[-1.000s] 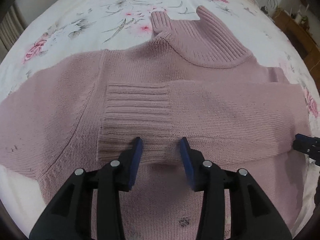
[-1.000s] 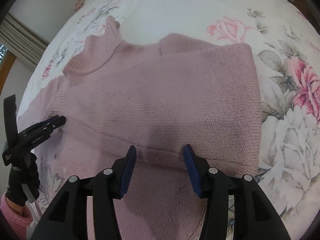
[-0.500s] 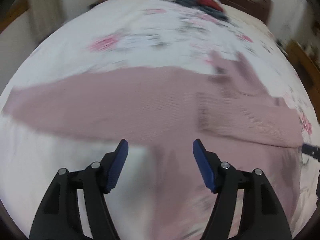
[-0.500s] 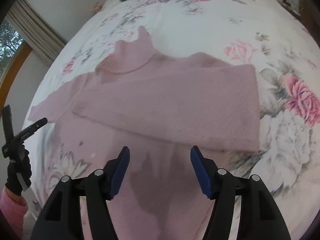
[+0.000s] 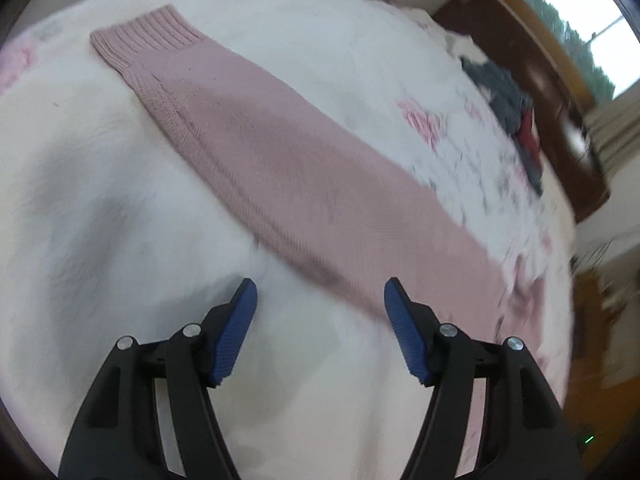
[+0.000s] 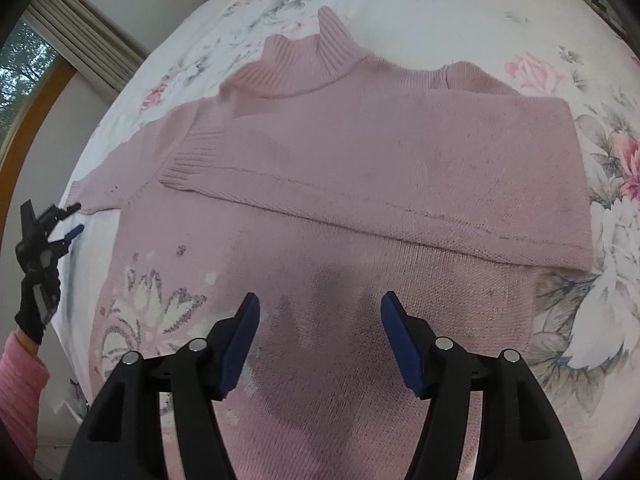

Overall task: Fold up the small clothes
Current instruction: 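Grasp the ribbed cuff of the other sleeve with the left tool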

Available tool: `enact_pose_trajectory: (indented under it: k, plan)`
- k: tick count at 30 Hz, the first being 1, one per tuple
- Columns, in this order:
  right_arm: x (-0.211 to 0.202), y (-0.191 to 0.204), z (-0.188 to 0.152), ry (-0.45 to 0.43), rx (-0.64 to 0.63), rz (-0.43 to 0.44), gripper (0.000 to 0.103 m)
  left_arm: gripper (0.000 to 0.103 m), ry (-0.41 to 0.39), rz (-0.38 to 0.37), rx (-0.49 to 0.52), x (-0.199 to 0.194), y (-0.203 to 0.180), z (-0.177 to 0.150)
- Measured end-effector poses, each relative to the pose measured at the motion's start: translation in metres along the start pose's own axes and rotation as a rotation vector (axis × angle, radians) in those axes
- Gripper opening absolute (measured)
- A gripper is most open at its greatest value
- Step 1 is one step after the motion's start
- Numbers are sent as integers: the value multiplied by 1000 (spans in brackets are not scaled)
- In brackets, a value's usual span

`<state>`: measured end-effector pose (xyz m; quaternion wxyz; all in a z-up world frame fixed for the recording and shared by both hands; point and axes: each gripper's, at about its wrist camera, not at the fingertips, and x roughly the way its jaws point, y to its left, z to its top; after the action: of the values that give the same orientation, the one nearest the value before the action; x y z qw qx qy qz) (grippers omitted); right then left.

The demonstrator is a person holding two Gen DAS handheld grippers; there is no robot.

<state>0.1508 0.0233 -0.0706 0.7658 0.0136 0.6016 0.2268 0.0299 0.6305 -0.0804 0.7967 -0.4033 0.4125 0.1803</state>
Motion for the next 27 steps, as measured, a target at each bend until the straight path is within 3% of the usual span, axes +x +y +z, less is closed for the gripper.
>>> enact_pose_trajectory:
  k: [6,10,13,15,22,26,27]
  plan:
    - [10,-4,0,15,15,-23,63,57,-60,-63,-117,13,19,22]
    - [18,-7,-1,27,24,-34,63,49,-78,-60,-136,16,24,32]
    - [20,-7,-2,29,16,-45,63,32,-86,-38,-130,13,26,35]
    - [20,-6,-2,30,14,-46,63,22,-99,-26,-118,8,26,35]
    - [17,-9,-3,30,20,-33,63,19,-131,-2,-30,-6,8,36]
    - [13,-11,-5,22,19,-26,63,18,-135,-51,62,-17,-28,26]
    - [12,-12,-5,20,21,-23,63,11,-134,-68,87,-18,-37,23]
